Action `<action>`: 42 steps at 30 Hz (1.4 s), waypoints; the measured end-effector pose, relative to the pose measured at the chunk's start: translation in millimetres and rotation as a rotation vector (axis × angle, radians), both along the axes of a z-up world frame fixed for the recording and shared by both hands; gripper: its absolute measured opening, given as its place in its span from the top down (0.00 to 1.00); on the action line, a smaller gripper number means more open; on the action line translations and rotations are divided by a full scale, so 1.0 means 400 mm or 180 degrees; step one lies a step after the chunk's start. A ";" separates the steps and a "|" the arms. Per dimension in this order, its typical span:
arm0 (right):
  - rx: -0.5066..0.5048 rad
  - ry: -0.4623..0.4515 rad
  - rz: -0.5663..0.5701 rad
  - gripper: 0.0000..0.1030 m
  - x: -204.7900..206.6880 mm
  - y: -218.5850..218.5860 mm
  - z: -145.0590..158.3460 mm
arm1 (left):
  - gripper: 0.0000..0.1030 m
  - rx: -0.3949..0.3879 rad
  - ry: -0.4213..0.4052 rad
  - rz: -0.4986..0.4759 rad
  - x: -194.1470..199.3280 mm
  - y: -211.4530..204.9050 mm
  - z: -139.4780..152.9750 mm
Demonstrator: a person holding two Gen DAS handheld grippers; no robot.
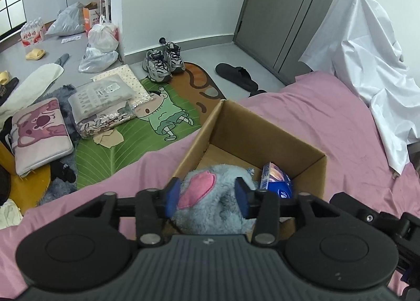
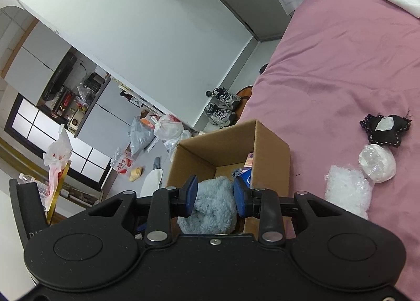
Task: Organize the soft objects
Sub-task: 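Lower the grey plush into the cardboard box and open both tools, then withdraw both tools from the box toward the burger plush and bags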
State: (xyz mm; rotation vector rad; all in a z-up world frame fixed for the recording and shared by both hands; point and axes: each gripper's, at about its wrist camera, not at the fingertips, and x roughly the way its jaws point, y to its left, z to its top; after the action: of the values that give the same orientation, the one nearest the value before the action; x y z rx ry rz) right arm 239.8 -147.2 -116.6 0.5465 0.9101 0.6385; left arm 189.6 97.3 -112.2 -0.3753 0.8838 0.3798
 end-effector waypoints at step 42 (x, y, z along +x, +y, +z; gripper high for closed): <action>-0.0759 -0.0315 0.0495 0.03 -0.084 -0.133 0.105 | 0.10 0.0345 0.0281 -0.0352 -0.113 -0.180 0.126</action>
State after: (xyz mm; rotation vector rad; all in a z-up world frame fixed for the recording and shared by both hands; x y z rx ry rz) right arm 206.2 -200.3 -74.5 0.2303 0.9260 0.6800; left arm 144.4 25.2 -61.9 -0.2101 0.9615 0.3426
